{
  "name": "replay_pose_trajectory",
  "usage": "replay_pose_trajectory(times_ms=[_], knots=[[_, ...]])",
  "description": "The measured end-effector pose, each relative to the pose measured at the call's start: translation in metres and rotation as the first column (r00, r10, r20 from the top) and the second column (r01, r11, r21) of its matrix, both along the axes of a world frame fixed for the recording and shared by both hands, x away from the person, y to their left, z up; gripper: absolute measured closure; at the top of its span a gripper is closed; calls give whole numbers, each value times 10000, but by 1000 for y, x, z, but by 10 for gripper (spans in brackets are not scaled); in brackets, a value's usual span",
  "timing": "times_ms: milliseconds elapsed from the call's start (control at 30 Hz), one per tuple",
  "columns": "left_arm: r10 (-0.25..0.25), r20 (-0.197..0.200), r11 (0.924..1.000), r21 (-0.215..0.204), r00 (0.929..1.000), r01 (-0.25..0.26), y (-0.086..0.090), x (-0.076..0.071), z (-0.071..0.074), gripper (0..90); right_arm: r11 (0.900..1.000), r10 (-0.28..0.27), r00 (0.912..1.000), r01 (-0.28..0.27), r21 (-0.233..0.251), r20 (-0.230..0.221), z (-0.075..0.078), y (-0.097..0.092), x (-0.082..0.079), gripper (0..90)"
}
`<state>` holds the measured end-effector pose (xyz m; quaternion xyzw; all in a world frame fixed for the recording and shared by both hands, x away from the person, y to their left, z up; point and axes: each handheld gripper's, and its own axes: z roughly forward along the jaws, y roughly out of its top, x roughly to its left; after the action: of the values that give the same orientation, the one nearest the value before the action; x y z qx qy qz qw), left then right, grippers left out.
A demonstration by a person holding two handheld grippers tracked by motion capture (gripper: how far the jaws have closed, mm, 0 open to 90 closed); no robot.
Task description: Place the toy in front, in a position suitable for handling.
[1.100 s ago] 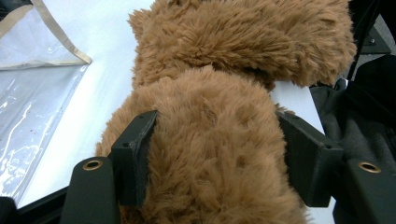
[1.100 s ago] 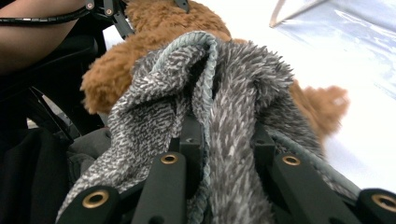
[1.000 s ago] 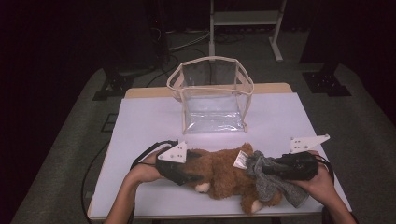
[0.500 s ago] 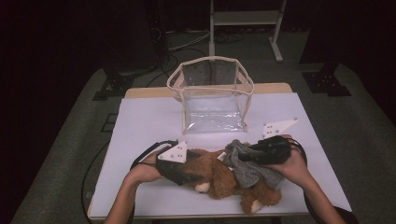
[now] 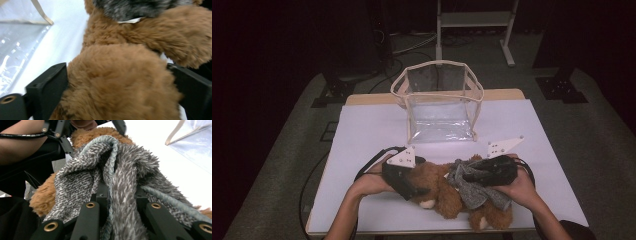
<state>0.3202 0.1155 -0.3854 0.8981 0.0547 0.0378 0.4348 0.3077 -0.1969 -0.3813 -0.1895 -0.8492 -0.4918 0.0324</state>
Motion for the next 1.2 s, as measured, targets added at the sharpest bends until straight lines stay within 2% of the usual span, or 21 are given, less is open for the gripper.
replay_pose_trajectory(times_ms=[100,200,333,500,533,600,667,733,833,900,933,1033,1100,1133,1200], knots=[[129,-191,9998,-156,9997,-132,-4,1,-5,22,10000,-28,10000,28,11,-25,0,1,-1,732],[157,-63,9999,-9,9999,-157,-7,2,-7,11,10000,-7,10000,7,59,-85,-1,0,0,732],[342,-191,9994,67,9992,-341,-14,2,-14,0,10000,9,10000,-9,51,-70,-2,0,0,732],[358,-88,9992,164,9993,-356,-15,3,-15,0,9998,8,9999,-5,174,-168,-3,-2,2,731],[273,24,9994,222,9996,-273,-15,2,-14,38,9998,15,9999,-12,179,-167,-3,-3,3,731],[265,497,9994,224,9984,-277,-13,1,-10,202,9998,-81,9998,85,199,-174,-2,-5,6,731],[327,706,9992,220,9970,-343,-14,2,-7,284,9997,-148,9998,151,185,-161,-1,-7,8,730],[559,953,9982,148,9939,-576,-15,9,-2,336,9997,-230,9997,232,125,-127,3,-9,15,731],[966,1171,9953,-33,9884,-969,-17,21,5,346,9988,-456,9988,459,178,-159,6,-12,29,732],[1070,1404,9942,-73,9843,-1070,-19,28,9,349,9980,-592,9980,596,188,-237,9,-14,40,732],[1075,1559,9940,33,9819,-1094,-19,33,12,349,9979,-628,9977,632,157,-264,10,-15,44,732],[1176,1957,9930,-92,9736,-1181,-18,44,18,349,9968,-772,9962,778,158,-394,14,-18,60,733],[1255,2088,9919,-97,9699,-1263,-16,50,21,348,9958,-879,9951,891,233,-461,15,-19,71,733],[1318,2080,9912,-203,9692,-1304,-15,51,21,348,9946,-991,9940,1003,252,-468,15,-20,75,732],[1247,1973,9922,-267,9724,-1218,-13,50,18,339,9934,-1108,9918,1125,238,-630,12,-19,84,732]])
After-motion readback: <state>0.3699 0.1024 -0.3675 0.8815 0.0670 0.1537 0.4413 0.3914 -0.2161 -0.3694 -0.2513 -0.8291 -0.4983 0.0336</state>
